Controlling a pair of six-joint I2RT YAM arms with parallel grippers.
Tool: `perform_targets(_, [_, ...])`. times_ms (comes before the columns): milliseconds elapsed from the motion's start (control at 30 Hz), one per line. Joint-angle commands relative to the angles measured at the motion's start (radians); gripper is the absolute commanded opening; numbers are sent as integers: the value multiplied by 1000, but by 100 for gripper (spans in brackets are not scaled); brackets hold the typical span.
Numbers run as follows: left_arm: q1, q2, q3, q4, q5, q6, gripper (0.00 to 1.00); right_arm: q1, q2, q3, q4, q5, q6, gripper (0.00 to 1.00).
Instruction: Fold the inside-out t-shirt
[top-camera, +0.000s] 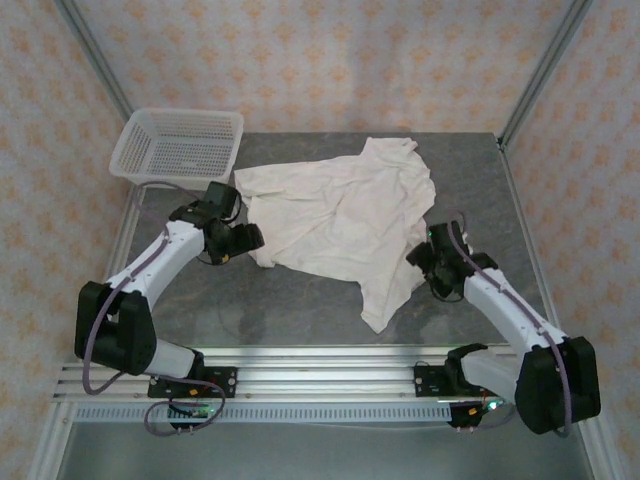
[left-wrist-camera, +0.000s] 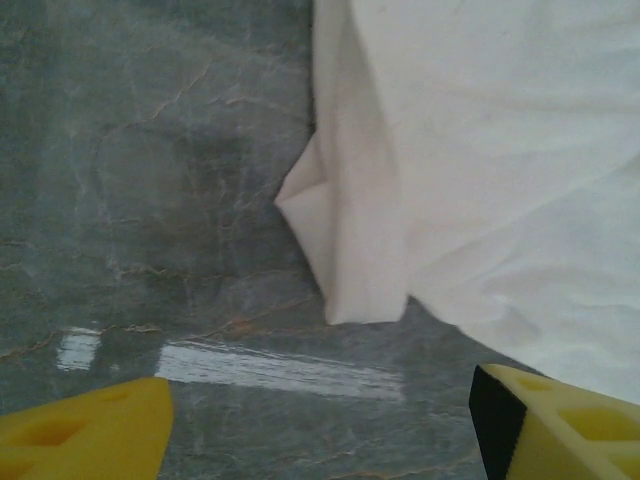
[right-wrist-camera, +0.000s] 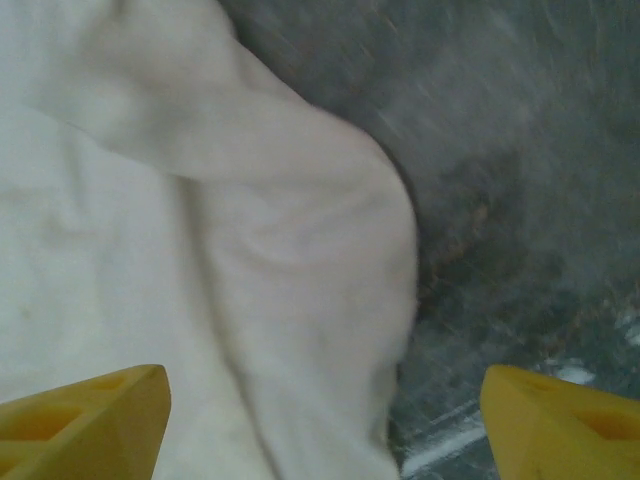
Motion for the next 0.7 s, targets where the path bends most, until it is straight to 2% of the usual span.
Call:
perform_targets(0, [-3,22,-5,87,-33,1,78,9,-3,-55,124,-55,84,77])
perform_targets(100, [-4,39,-18,144,0,-44,77,11,59,-61,155,-54,82,72])
perform_targets(200, [-4,76,-20,172,-15,-70,74,11,134,-70,226,-55,98,60])
perform_targets(267, [-5,111,-15,200,5,-84,72,10,172,-68,271,-53,102,43])
perform_targets(367, [-12,129,-37,280,30,-118,68,11,191,-56,276,-36,91,9])
perform_targets(400, [-14,134,-43,299,36,-127,66,9,183,-51,266,-23,88,0])
perform_targets(467, [-25,158,-40,329,63,-138,61,6,140,-43,229,5,86,0])
perform_targets(567, [-48,218,-9,303,38,-138,51,4,18,-39,171,55,103,0])
perform_targets(600, [-51,238,-1,298,26,-141,45,2,-17,-34,147,73,108,0])
perform_targets(667, [-51,272,10,279,-2,-154,27,-5,-86,-14,82,111,117,0])
